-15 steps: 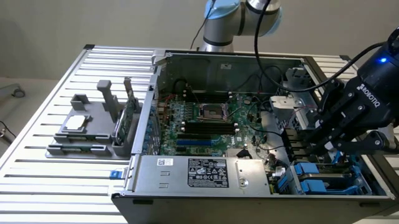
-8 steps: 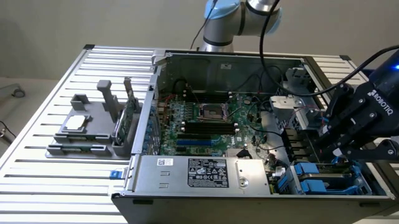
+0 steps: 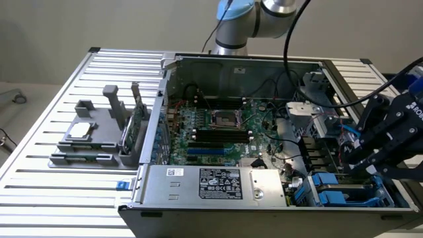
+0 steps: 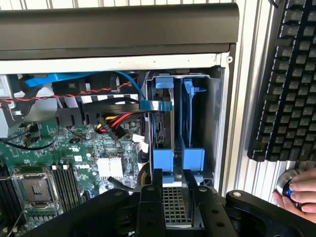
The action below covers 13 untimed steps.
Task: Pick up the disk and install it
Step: 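Insert the second disk wire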
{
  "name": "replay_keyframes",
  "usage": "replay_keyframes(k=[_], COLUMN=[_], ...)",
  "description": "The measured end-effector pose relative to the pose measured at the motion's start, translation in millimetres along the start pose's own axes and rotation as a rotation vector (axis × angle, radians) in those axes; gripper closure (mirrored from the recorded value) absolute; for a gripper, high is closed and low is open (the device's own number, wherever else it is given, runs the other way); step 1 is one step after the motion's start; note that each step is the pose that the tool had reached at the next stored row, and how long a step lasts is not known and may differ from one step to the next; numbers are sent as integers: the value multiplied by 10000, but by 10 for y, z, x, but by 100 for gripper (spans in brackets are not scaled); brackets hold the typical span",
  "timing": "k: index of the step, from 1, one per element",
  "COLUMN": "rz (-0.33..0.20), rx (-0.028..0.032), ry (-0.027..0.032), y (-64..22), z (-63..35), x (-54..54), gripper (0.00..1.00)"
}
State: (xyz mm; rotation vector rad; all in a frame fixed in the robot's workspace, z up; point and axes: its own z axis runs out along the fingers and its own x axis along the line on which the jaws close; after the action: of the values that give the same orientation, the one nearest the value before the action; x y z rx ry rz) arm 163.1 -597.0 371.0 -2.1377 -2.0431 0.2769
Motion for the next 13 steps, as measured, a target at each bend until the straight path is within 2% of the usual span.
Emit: replay_keyframes(k=[6, 13], rz=[-8, -63], rx=[-24, -106], ry=[7, -4], y=[71, 166], z=[11, 53], x=[-87, -161], gripper=[70, 70])
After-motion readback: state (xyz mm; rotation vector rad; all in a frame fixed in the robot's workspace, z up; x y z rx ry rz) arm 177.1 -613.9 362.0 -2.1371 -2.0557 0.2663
